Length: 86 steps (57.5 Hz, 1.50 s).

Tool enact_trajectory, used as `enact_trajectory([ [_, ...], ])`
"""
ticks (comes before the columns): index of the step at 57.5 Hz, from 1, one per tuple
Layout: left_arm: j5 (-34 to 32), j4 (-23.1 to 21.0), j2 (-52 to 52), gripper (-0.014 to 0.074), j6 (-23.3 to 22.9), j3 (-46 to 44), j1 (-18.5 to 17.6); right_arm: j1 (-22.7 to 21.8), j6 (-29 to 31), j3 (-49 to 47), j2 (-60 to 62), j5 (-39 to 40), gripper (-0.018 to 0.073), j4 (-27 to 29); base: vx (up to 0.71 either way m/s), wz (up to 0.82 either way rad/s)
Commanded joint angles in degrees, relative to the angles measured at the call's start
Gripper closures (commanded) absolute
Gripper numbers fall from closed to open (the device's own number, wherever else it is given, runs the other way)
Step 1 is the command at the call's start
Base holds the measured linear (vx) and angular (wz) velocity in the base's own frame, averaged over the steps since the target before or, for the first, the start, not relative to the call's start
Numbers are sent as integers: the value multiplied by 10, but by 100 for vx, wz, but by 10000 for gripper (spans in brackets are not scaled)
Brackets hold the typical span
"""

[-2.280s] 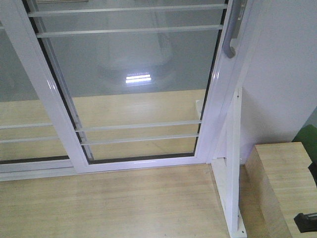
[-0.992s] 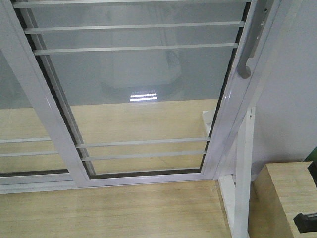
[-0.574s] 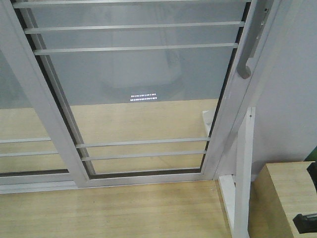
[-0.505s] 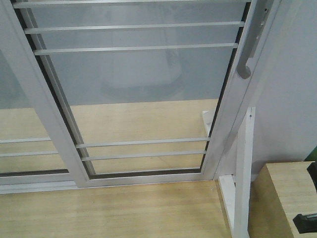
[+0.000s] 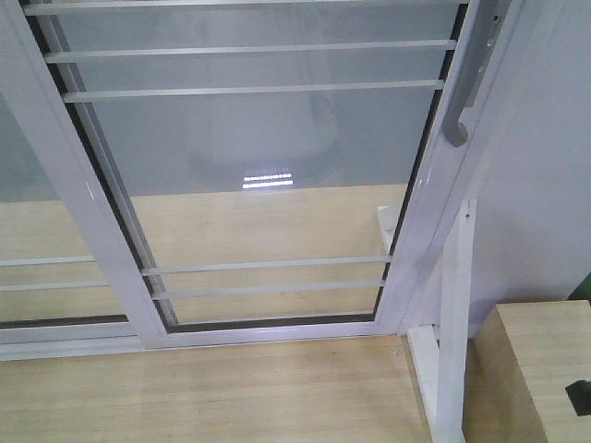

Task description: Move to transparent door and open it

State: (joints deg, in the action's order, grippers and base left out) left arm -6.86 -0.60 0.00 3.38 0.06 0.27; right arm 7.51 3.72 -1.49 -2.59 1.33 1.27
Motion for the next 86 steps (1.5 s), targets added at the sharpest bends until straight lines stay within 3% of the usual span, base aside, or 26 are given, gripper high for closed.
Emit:
enact_trajectory([
  [1,-27,-20,41,593,-8,-58,-2,0,27,-70,-58,39,562,-2,0,0],
  [10,-32,-20,184,593,-9,-155,-2,0,84,-195,-217,40,562,-1,0,0],
  [18,-49,-20,329,593,-9,-237,-2,0,86,-301,-368,41,562,-1,0,0],
  [25,-104,-20,427,593,-9,-291,-2,1,85,-362,-468,65,562,-1,0,0],
  [37,-203,-20,496,592,-10,-317,-2,1,79,-382,-555,102,559,2,0,0],
  [48,-187,-20,507,569,-10,-317,-3,1,70,-382,-573,96,519,3,0,0],
  [57,-157,-20,507,490,-10,-317,-3,1,70,-382,-573,98,402,3,0,0],
  [75,-147,-20,507,155,-10,-317,-3,1,47,-382,-573,102,-34,15,0,0],
  [80,-147,-20,507,74,-10,-317,-3,0,43,-382,-578,114,-90,18,0,0],
  [86,-147,-20,507,15,-10,-317,-3,0,41,-382,-603,161,-90,21,0,0],
])
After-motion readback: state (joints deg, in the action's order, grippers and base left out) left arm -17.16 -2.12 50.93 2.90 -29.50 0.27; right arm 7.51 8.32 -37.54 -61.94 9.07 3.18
